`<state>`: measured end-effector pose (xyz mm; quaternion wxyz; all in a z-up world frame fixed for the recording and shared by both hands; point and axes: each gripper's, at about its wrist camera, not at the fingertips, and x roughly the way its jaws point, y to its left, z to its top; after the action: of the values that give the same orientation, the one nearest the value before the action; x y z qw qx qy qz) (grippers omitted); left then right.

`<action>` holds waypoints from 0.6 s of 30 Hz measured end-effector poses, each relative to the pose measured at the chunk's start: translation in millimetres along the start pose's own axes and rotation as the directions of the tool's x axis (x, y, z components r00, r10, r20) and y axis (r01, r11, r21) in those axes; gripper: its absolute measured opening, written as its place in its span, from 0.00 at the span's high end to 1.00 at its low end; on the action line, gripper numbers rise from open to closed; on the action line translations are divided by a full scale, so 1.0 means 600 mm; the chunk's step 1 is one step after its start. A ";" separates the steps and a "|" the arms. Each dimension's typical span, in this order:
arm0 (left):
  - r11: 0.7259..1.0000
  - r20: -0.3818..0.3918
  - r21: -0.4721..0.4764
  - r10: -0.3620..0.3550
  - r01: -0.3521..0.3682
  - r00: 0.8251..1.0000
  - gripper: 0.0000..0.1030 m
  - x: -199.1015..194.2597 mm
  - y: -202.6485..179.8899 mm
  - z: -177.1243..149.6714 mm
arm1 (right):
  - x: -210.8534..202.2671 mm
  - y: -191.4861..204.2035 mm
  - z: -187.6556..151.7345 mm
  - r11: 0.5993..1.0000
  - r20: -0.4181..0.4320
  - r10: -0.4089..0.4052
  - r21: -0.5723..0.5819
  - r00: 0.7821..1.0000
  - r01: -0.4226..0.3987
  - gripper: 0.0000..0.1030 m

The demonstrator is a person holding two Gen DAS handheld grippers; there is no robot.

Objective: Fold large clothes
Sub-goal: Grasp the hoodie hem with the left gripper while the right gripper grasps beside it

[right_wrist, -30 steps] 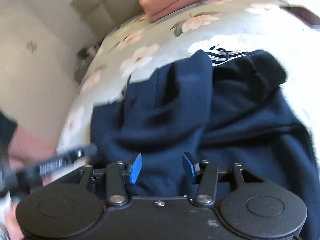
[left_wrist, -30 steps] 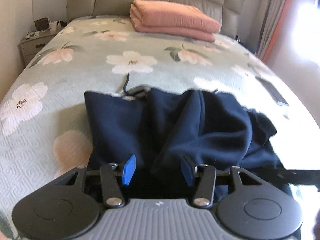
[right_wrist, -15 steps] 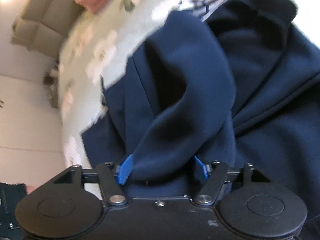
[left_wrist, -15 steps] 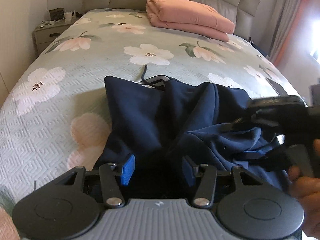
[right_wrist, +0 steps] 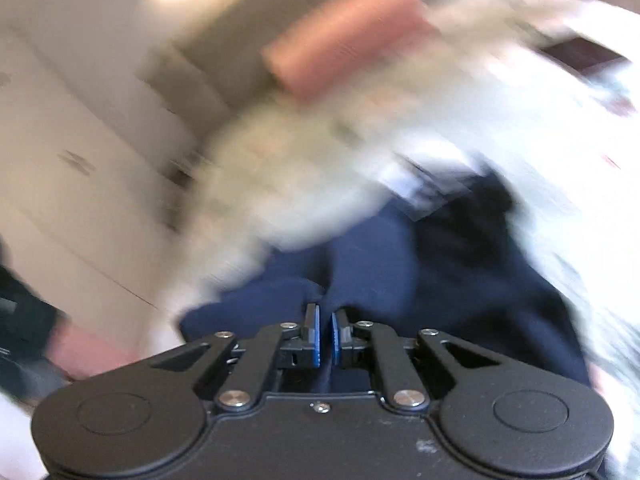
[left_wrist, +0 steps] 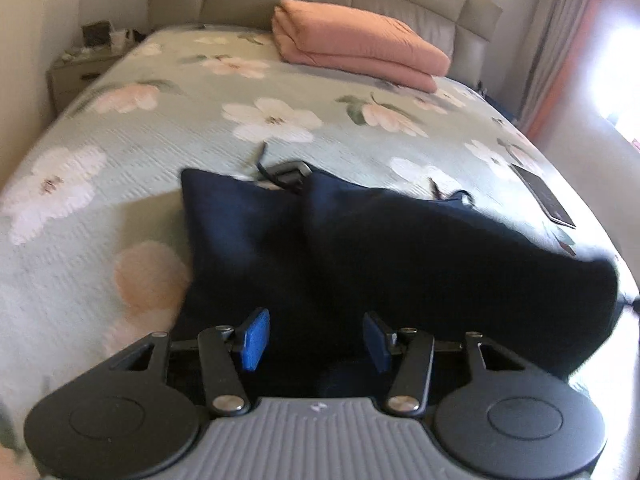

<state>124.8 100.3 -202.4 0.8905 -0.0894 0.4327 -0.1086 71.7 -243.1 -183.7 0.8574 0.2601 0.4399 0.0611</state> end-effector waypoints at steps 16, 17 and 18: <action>0.918 -0.103 -0.200 -0.367 0.342 0.924 0.27 0.065 -0.055 0.020 | 0.031 -0.025 -0.013 0.999 -0.111 0.007 -0.048 0.994 -0.013 0.63; 0.919 -0.112 -0.196 -0.367 0.341 0.924 0.27 0.070 -0.062 0.021 | 0.045 -0.013 -0.027 0.996 -0.121 0.047 -0.072 0.992 -0.056 0.73; 0.924 -0.123 -0.194 -0.356 0.330 0.926 0.27 0.076 -0.067 0.020 | 0.058 0.005 -0.037 0.991 -0.153 0.086 -0.087 0.985 -0.100 0.83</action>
<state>157.0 50.1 -219.0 0.8100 -0.2308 0.4864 -0.2326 75.5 -220.3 -218.2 0.8297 0.2341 0.4867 0.1409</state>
